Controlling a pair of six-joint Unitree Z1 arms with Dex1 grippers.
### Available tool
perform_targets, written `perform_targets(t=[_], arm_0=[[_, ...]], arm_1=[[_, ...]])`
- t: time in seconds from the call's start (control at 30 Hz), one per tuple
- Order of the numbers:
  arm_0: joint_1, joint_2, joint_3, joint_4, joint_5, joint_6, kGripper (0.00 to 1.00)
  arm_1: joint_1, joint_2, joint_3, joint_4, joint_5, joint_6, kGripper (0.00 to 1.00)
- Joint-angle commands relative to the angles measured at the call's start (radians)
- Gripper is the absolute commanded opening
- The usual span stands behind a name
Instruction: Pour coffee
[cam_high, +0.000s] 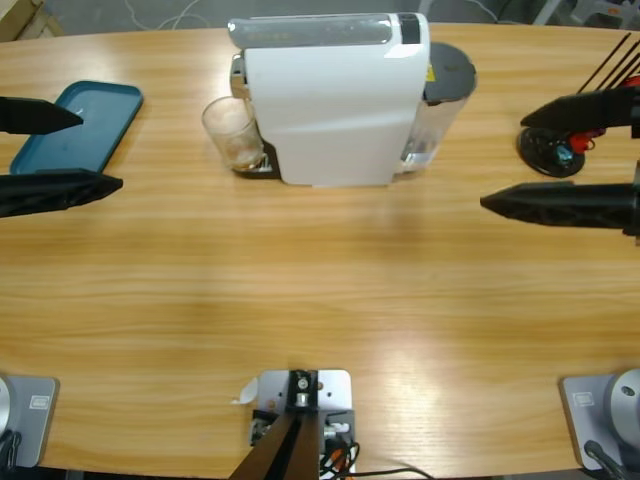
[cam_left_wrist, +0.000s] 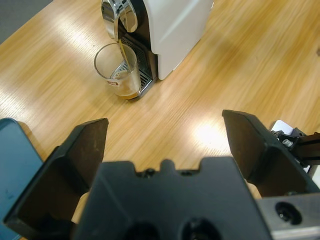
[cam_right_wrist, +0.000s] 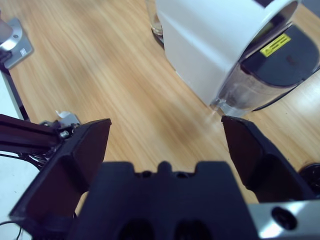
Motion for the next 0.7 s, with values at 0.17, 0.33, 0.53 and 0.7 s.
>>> perform_targets(t=[0.17, 0.33, 0.53, 0.7], arm_0=[[-0.012, -0.020, 0.006, 0.004, -0.055, -0.004, 0.996], [-0.011, -0.009, 0.014, 0.009, -0.042, -0.004, 0.996], [-0.011, -0.008, -0.005, 0.014, -0.032, -0.006, 0.996], [-0.007, -0.005, -0.005, 0.017, -0.033, -0.006, 0.996]], arm_1=[[-0.012, 0.017, 0.026, -0.078, -0.001, 0.003, 1.000], [-0.012, 0.012, 0.034, -0.077, -0.010, 0.009, 1.000], [-0.012, 0.001, 0.037, -0.078, -0.031, -0.005, 1.000], [-0.012, -0.004, 0.037, -0.078, -0.033, -0.005, 1.000]])
